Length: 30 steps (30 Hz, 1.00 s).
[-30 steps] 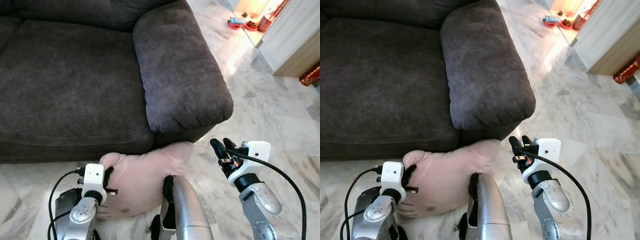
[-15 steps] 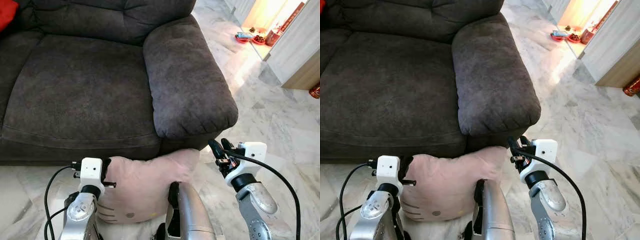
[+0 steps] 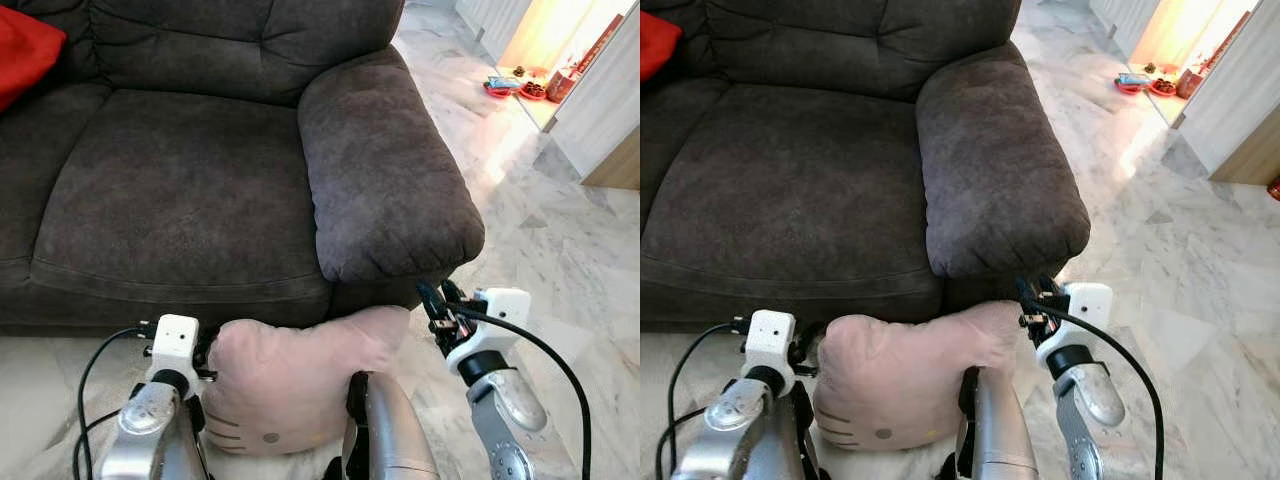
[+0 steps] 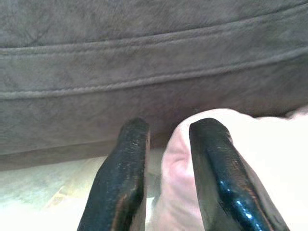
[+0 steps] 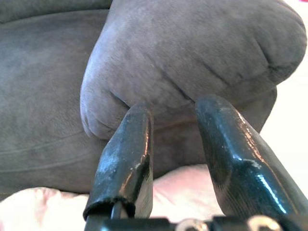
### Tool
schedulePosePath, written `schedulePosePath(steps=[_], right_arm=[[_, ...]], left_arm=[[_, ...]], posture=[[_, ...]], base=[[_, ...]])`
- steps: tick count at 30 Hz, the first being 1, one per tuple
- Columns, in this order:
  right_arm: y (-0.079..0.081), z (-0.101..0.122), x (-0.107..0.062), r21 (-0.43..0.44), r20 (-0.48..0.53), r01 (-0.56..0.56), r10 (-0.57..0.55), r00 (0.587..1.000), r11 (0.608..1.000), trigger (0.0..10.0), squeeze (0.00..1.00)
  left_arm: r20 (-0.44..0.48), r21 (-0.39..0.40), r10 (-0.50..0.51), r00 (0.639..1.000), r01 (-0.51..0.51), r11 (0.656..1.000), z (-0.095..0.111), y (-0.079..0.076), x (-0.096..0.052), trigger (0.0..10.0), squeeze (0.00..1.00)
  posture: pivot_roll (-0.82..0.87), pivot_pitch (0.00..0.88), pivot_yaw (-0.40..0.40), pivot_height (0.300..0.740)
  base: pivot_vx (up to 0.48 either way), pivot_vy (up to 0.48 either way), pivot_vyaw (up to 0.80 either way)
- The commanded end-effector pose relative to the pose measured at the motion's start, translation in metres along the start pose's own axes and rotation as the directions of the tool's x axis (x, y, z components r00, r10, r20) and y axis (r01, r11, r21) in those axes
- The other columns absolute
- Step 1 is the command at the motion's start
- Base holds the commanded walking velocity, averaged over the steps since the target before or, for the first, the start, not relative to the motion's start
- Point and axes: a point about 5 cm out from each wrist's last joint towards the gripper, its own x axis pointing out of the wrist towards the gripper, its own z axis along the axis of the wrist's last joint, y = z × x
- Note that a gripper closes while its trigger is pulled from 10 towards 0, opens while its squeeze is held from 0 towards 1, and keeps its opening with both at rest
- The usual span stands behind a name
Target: Move the pillow to the sofa from floor
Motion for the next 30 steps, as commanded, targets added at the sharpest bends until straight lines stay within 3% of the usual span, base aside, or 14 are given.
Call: schedulePosePath(steps=[1, 5, 16, 30], right_arm=[[-0.006, 0.002, -0.003, -0.013, 0.004, 0.02, -0.02, 1.0, 1.0, 10.0, 0.0], [-0.006, 0.003, -0.004, -0.016, 0.002, 0.017, -0.017, 1.0, 1.0, 10.0, 0.0], [-0.009, 0.005, -0.011, -0.028, -0.007, 0.017, -0.017, 1.0, 0.999, 10.0, 0.0], [-0.009, 0.009, -0.018, -0.037, -0.021, 0.011, -0.012, 1.0, 0.999, 10.0, 0.0]], left_arm=[[-0.054, -0.034, -0.032, 0.998, 0.03, 0.999, -0.009, -0.003, -0.001, 10.0, 1.0], [-0.08, -0.093, -0.063, 0.995, 0.056, 0.994, -0.012, 0.003, 0.002, 10.0, 1.0], [-0.096, -0.136, -0.098, 0.991, 0.084, 0.987, -0.011, 0.013, 0.017, 10.0, 1.0], [-0.053, -0.168, -0.181, 0.982, 0.17, 0.971, 0.001, 0.008, 0.032, 10.0, 1.0]], posture=[[-0.04, 0.121, -0.177, 0.513], [-0.05, 0.134, -0.185, 0.513], [-0.07, 0.159, -0.204, 0.513], [-0.1, 0.201, -0.226, 0.513]], base=[[0.0, 0.0, 0.0], [0.0, 0.0, 0.0], [0.0, 0.0, 0.0], [0.0, 0.0, 0.0]])
